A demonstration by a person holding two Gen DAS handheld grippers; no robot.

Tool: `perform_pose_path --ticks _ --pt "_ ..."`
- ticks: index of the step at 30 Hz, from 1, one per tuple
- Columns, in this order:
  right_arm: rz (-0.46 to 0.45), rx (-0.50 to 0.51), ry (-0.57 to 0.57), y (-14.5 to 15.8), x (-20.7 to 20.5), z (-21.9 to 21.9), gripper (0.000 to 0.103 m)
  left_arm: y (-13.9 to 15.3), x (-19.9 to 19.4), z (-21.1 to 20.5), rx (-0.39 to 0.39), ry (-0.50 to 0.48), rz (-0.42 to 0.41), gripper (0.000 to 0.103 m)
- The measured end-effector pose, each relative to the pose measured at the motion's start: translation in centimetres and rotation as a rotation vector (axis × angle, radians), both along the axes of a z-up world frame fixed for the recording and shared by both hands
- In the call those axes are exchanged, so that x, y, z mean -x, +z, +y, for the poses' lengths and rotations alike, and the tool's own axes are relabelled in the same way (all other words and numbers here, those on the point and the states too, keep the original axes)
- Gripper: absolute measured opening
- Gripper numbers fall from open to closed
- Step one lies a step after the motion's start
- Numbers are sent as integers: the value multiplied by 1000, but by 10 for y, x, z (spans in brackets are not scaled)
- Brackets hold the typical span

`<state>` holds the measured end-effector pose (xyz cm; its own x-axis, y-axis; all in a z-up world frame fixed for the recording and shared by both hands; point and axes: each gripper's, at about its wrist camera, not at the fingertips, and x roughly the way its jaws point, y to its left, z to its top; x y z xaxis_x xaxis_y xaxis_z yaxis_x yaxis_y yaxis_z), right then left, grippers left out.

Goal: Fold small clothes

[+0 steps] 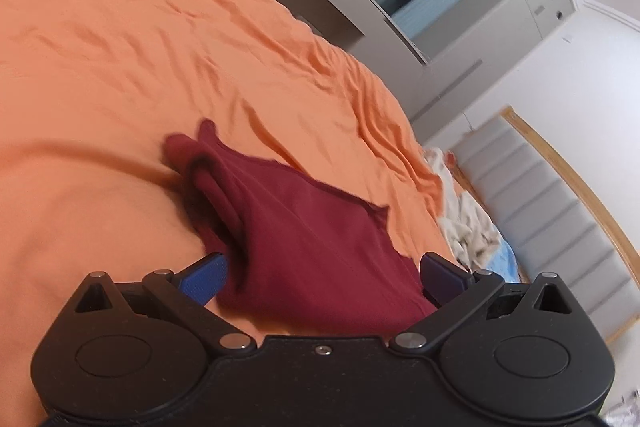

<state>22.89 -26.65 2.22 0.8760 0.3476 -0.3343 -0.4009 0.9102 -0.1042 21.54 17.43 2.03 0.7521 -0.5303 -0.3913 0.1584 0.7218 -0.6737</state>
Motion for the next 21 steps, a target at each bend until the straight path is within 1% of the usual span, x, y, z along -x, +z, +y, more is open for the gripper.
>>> perform_pose_path --ticks 6,10,12,14,17,19,21 --pt "-18 65 25 -4 7 15 103 -3 11 -16 19 -90 -15 102" --pt "-15 84 30 -7 8 21 103 -4 13 -29 46 -190 -30 102" --pt "-10 86 26 -8 8 21 103 -9 10 -34 52 -206 -13 102" --pt "-2 86 23 -9 7 21 103 -17 5 -42 36 -197 32 102" --pt "9 81 19 -10 5 19 103 -29 -5 -51 1 -125 85 102" --pt "15 79 16 -11 4 19 103 -31 -7 -57 -30 -72 79 102" --pt "21 79 14 -11 3 19 103 -30 -8 -64 -76 -41 62 102"
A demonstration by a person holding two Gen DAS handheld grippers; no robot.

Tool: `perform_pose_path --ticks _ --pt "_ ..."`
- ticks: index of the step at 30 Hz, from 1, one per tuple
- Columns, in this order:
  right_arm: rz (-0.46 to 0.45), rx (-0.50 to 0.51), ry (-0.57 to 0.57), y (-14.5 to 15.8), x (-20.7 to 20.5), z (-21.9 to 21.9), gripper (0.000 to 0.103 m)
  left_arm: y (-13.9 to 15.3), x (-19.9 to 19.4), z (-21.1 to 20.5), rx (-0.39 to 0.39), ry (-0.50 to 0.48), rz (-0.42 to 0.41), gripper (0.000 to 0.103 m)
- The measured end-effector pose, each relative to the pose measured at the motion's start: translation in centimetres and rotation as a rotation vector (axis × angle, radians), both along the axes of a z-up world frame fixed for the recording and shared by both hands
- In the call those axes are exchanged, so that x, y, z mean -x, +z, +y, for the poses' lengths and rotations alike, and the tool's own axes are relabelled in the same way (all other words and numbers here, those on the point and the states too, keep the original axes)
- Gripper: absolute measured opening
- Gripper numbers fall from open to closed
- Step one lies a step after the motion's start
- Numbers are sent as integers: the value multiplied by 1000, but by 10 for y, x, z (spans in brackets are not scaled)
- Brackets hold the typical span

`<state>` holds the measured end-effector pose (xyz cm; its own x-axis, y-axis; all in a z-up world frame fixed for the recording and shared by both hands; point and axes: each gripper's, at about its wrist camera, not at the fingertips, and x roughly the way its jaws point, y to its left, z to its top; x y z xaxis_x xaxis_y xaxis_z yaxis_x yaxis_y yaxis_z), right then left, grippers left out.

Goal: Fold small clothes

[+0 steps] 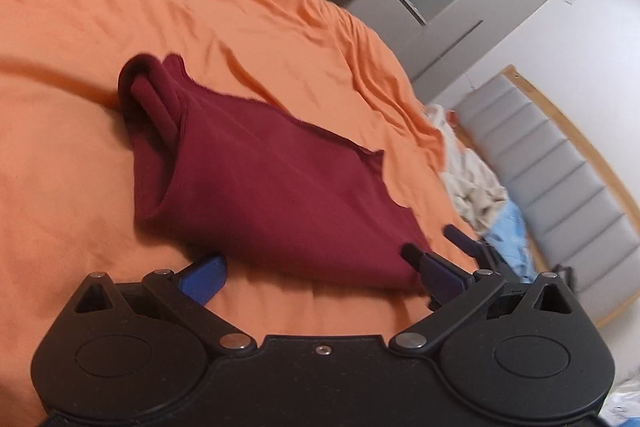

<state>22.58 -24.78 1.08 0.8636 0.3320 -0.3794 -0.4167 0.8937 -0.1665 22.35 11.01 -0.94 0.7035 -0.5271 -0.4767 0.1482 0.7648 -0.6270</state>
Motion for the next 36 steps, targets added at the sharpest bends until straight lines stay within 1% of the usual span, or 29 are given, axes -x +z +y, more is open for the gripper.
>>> perform_pose_path --ticks 2,5,8,12,15,17,19,24,27,29,33,36 --pt "5 1 -2 -1 -1 0 103 2 -3 -7 -48 28 -9 102" --pt "16 2 -6 -2 -4 -1 103 3 -8 -15 -99 84 -20 102" --pt "31 4 -9 -5 -6 -2 103 2 -14 -17 -98 159 -17 102" --pt "45 14 -11 -9 -8 0 103 6 -19 -17 -100 244 -37 102" --pt "44 34 -12 -12 -7 4 103 2 -21 -11 -74 292 -23 102" --pt "36 45 -16 -11 -6 6 103 -1 -22 -9 -67 303 -11 102" --pt "35 43 -17 -9 -6 8 103 -2 -23 -11 -79 302 -11 102" --pt "54 -4 -43 0 -17 13 103 -3 -23 -15 -109 302 -18 102" --pt "62 -9 -49 2 -22 19 103 -4 -22 -15 -107 313 -22 102" --pt "70 -2 -34 -2 -22 24 103 -4 -22 -15 -102 320 -23 102" --pt "102 64 -14 -19 -22 35 103 -5 -22 -16 -98 329 -21 102" --pt "102 55 -15 -23 -21 36 103 -5 -21 -17 -104 326 -19 102"
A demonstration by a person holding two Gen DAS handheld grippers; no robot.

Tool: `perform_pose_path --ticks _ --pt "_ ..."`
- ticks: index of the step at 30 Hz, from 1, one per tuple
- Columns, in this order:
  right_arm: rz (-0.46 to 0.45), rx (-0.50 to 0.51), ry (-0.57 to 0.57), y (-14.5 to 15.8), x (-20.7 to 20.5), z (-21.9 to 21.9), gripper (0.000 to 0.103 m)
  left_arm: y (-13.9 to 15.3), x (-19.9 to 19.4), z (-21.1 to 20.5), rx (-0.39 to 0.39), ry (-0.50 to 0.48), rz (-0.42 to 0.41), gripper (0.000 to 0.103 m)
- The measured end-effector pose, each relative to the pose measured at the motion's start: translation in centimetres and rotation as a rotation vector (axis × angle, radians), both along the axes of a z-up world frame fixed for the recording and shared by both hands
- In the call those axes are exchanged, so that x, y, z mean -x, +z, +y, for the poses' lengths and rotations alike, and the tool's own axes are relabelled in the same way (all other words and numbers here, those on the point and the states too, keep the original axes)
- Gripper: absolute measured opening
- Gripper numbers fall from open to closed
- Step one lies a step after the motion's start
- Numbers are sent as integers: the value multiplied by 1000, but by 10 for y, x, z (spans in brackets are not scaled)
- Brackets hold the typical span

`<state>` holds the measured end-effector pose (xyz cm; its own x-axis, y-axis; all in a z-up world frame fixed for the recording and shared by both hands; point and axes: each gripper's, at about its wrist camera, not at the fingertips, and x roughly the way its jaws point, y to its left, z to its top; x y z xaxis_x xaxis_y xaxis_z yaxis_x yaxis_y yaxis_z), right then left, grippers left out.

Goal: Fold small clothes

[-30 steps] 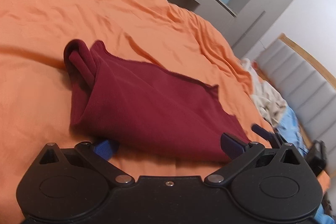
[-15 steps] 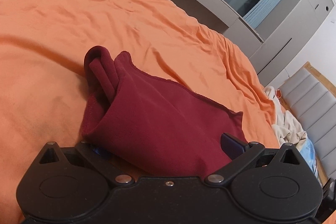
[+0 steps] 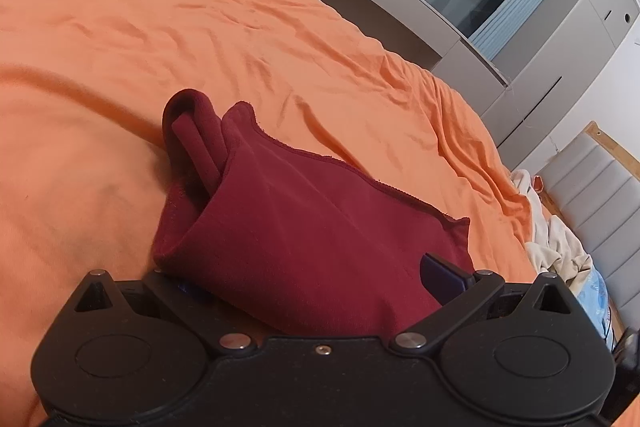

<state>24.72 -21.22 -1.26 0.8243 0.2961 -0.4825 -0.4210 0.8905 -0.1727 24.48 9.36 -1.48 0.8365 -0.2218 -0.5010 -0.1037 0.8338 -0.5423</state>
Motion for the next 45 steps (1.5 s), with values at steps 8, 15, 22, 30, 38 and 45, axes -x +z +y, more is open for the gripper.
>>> perform_pose_path --ticks 8,15,22,30,38,45 --pt "-7 1 -4 -3 -1 2 103 0 1 2 -8 -5 -4 102" --pt "-47 -21 -9 8 3 4 103 2 5 -4 -34 74 -41 102" --pt "-65 64 32 2 5 23 103 3 3 -12 -78 103 -37 102" --pt "-125 113 22 -5 15 31 103 8 -2 -20 -149 91 -49 102" --pt "-128 112 22 -7 15 31 103 1 -1 -7 -116 181 -41 91" --pt "-122 105 23 -7 13 29 103 -2 1 -8 -142 245 -43 44"
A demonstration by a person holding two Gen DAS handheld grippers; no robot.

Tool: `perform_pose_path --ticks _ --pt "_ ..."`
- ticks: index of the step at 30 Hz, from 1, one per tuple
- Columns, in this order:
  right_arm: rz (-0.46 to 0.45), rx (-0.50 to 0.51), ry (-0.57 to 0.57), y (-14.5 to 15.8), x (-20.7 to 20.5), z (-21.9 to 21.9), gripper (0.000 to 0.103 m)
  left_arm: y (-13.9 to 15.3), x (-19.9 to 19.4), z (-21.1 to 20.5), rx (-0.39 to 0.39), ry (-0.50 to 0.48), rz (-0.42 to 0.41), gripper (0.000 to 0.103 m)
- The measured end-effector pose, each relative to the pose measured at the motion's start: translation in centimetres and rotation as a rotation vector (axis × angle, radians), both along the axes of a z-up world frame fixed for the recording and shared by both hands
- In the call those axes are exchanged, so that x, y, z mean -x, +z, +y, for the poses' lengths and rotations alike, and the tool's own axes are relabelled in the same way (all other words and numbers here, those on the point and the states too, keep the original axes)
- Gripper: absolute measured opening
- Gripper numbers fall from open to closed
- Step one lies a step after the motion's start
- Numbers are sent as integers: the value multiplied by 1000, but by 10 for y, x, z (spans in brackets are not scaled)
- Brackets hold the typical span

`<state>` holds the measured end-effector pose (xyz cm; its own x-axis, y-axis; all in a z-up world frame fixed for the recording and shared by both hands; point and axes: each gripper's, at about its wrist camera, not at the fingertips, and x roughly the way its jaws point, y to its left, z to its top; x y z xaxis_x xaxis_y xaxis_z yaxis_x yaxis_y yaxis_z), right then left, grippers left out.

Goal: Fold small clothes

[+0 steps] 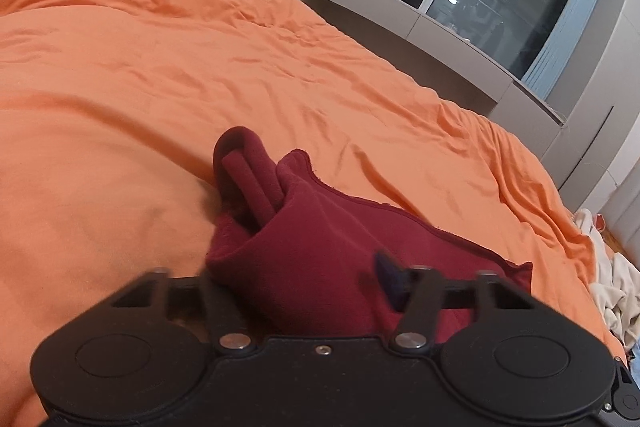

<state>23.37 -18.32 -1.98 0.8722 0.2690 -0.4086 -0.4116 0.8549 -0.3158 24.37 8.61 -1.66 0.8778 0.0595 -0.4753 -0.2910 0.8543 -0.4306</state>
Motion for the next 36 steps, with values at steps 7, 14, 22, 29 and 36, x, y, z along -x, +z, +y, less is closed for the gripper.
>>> perform_pose_path --ticks 7,14,22,29,36 --pt "41 -53 36 20 1 -20 103 17 -13 -9 -88 -45 -24 24" --pt "-60 -70 -119 57 -1 -83 103 60 -51 -42 -243 -236 -31 18" --pt "-166 -218 -380 95 -22 -174 103 93 -71 -137 -344 -479 -110 17" --pt "-112 -318 -482 97 -32 -231 103 61 -71 -231 -354 -727 -50 17" --pt "0 -409 -461 86 -43 -250 103 14 -54 -264 -465 -818 36 19"
